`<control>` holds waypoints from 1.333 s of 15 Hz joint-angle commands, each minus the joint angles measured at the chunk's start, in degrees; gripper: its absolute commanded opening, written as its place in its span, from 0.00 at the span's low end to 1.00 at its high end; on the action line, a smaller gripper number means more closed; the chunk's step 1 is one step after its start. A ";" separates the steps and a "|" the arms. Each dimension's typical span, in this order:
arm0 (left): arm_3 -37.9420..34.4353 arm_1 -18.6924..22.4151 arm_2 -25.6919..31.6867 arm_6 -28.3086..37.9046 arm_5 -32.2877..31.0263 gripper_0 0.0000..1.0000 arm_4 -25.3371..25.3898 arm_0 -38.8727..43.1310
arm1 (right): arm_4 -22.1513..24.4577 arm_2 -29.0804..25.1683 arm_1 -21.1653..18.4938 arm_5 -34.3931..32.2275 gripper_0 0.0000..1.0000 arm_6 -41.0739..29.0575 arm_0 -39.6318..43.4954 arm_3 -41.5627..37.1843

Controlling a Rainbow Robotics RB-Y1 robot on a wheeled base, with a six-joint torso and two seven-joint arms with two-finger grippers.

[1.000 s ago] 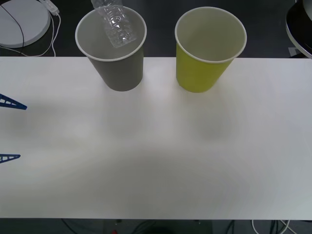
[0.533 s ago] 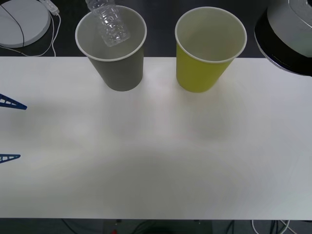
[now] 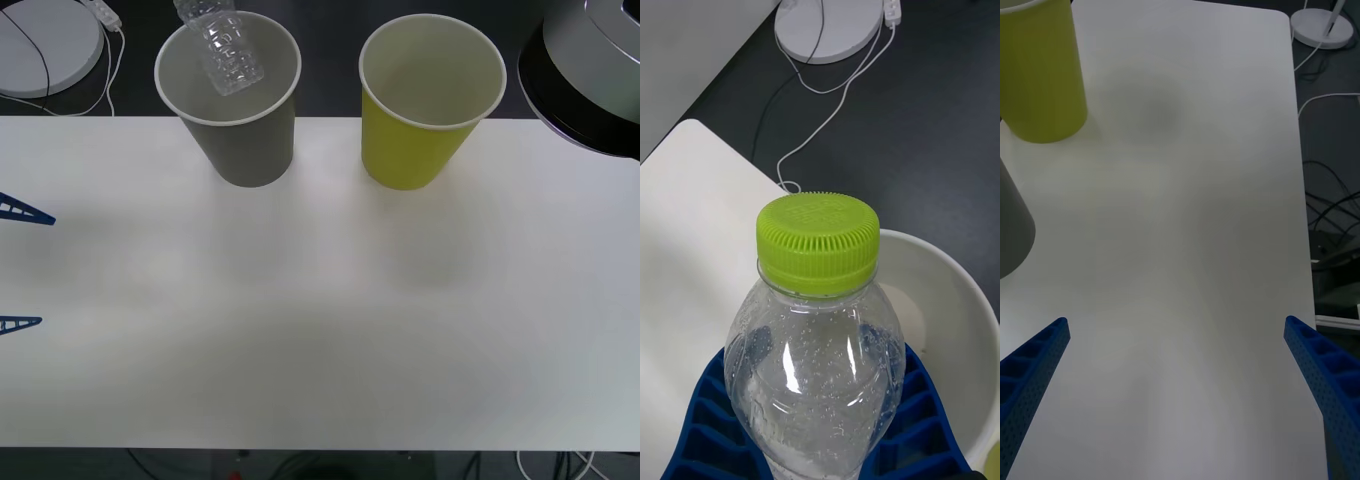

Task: Put the can into the green bin and the plastic bottle into the gray bin

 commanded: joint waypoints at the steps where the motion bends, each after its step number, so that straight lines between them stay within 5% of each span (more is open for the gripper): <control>1: 0.00 0.00 0.00 0.00 0.00 1.00 0.00 0.00 | 0.42 0.17 -0.07 -0.02 0.26 0.39 -0.09 0.41; 2: 0.00 0.00 0.00 0.00 0.00 1.00 0.00 0.00 | 0.51 0.44 -0.07 -0.02 0.70 1.97 -0.09 0.94; 3: 0.00 0.00 0.00 0.00 0.00 1.00 0.00 0.00 | 0.51 0.61 -0.07 -0.02 0.98 2.76 -0.17 1.29; 20: 0.00 0.00 0.00 0.00 0.00 1.00 0.00 0.00 | -0.02 0.88 -0.59 -0.02 1.00 5.75 0.00 1.38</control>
